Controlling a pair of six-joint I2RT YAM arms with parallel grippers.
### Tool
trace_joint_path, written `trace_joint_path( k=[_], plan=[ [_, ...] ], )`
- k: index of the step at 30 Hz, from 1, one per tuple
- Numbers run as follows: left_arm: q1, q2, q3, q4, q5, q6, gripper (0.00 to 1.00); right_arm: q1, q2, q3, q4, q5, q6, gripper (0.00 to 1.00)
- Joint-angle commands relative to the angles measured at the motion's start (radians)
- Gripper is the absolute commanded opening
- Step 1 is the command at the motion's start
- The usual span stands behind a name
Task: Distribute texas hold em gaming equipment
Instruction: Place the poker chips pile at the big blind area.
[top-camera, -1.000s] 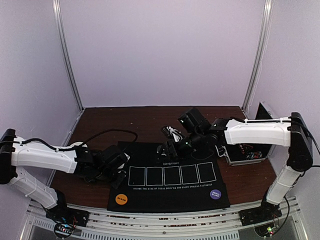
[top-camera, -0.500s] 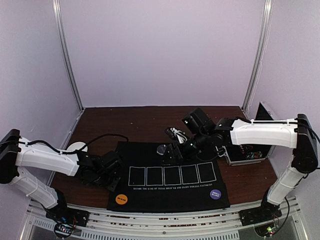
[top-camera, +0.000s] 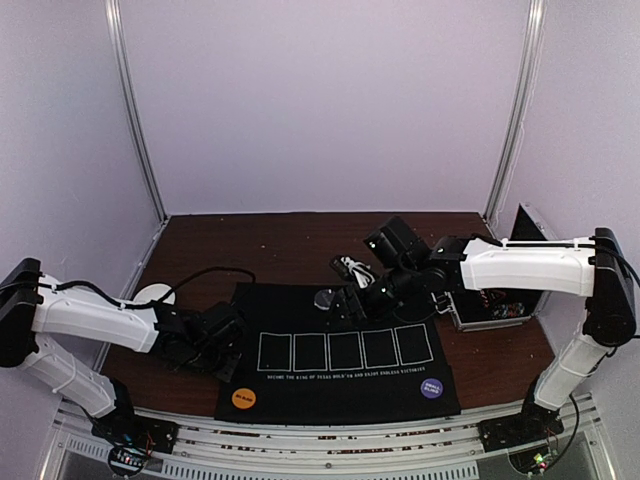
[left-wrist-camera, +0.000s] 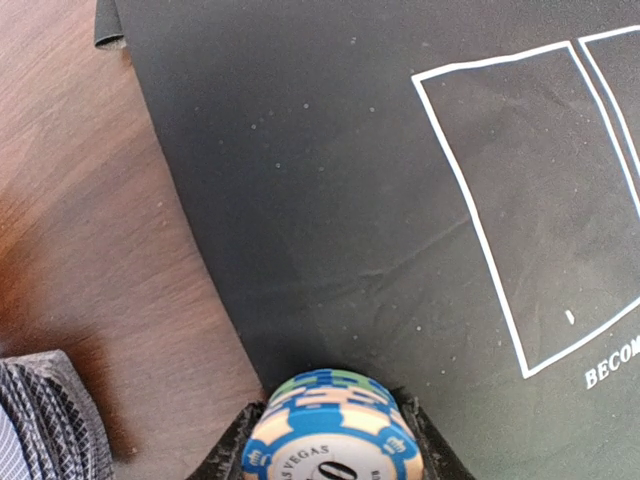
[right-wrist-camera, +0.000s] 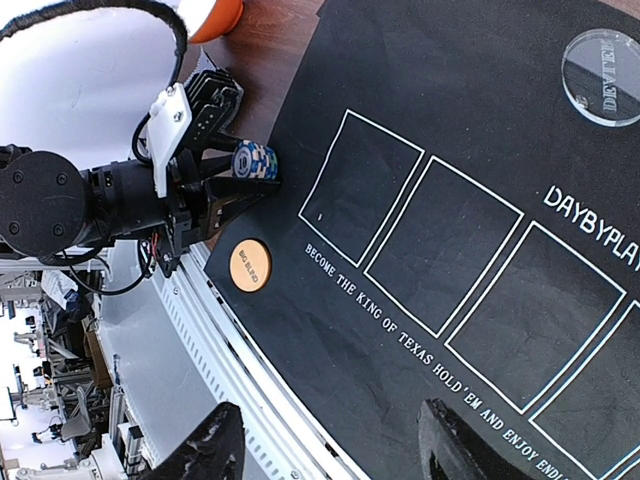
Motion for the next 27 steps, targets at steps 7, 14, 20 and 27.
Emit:
trace_joint_path(
  k=[7, 14, 20, 27],
  plan=[
    [0.005, 0.080, -0.024, 0.041, 0.055, 0.004, 0.41, 0.000, -0.007, 0.009, -0.033, 0.019, -0.016, 0.62],
    [0.005, 0.073, -0.009, -0.010, 0.015, 0.005, 0.52, -0.001, -0.002, 0.027, -0.045, 0.020, -0.020, 0.62],
    [0.004, 0.074, 0.004, -0.044, 0.013, 0.015, 0.62, -0.001, -0.002, 0.037, -0.057, 0.021, -0.024, 0.62],
    [0.005, 0.037, 0.053, -0.058, 0.025, 0.065, 0.83, -0.013, -0.012, 0.063, -0.074, 0.031, -0.043, 0.64]
  ],
)
